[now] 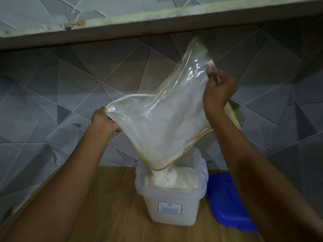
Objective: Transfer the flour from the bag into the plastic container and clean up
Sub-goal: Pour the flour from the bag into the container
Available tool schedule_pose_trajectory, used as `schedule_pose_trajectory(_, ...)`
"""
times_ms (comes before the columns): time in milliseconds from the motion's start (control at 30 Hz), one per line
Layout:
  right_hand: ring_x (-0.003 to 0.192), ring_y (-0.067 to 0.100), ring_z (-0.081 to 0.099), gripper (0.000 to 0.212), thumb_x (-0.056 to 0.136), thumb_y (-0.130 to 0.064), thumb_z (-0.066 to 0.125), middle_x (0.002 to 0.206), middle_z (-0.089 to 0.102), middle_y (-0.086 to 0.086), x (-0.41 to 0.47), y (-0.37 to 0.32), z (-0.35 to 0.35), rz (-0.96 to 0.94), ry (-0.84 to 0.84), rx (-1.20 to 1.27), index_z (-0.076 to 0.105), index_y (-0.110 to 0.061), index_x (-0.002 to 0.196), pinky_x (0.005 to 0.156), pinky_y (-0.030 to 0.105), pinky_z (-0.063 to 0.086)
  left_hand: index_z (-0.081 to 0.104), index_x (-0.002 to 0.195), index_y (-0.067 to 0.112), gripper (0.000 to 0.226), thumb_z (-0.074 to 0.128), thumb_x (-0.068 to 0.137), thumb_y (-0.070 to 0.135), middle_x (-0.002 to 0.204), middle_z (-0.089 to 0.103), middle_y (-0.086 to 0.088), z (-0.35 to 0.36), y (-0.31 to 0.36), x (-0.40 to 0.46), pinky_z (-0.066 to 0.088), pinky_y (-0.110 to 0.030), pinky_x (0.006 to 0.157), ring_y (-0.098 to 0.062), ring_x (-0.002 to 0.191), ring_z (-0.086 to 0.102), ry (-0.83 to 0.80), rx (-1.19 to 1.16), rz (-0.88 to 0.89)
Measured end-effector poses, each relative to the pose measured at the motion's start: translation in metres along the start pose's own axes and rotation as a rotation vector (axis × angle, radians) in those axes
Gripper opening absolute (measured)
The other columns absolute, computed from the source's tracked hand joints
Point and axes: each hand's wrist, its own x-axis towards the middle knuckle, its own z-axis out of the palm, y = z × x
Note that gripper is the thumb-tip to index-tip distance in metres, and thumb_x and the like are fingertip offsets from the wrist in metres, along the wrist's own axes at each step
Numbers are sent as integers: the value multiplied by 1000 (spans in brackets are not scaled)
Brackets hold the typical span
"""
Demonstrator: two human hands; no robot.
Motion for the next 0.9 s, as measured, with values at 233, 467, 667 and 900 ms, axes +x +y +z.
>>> schedule_pose_trajectory(233, 64, 0, 58, 9, 91, -19, 70, 69, 66, -11, -8, -7, 8, -22, -76, -13, 78, -18, 88, 64, 29, 53, 43, 76, 20, 29, 29, 102, 21, 79, 47, -4, -21, 1, 17, 37, -21, 65, -17, 72, 46, 42, 119, 59)
schedule_pose_trajectory(467, 60, -7, 55, 14, 92, -12, 65, 74, 66, -5, -11, -22, 17, -65, -71, -70, 78, -8, 89, 57, 6, 37, 52, 89, 9, 18, 39, 101, 9, 84, 51, -7, -32, -4, 22, 46, -24, 58, -16, 70, 50, -30, 47, 81)
schedule_pose_trajectory(667, 65, -13, 58, 9, 91, -12, 68, 71, 62, -17, -12, -31, 22, -126, -110, -27, 76, -16, 90, 63, 2, 39, 57, 79, 15, 34, 34, 103, 25, 59, 67, -7, -30, -3, 26, 43, -33, 80, -23, 78, 57, -58, -135, 7)
schedule_pose_trajectory(900, 66, -3, 60, 9, 91, -17, 69, 72, 67, -8, -11, -28, 25, -134, -90, 12, 74, -20, 84, 65, 15, 47, 57, 84, 14, 29, 38, 102, 25, 69, 68, -9, -34, -12, 43, 42, -42, 94, -25, 79, 57, -82, -117, 42)
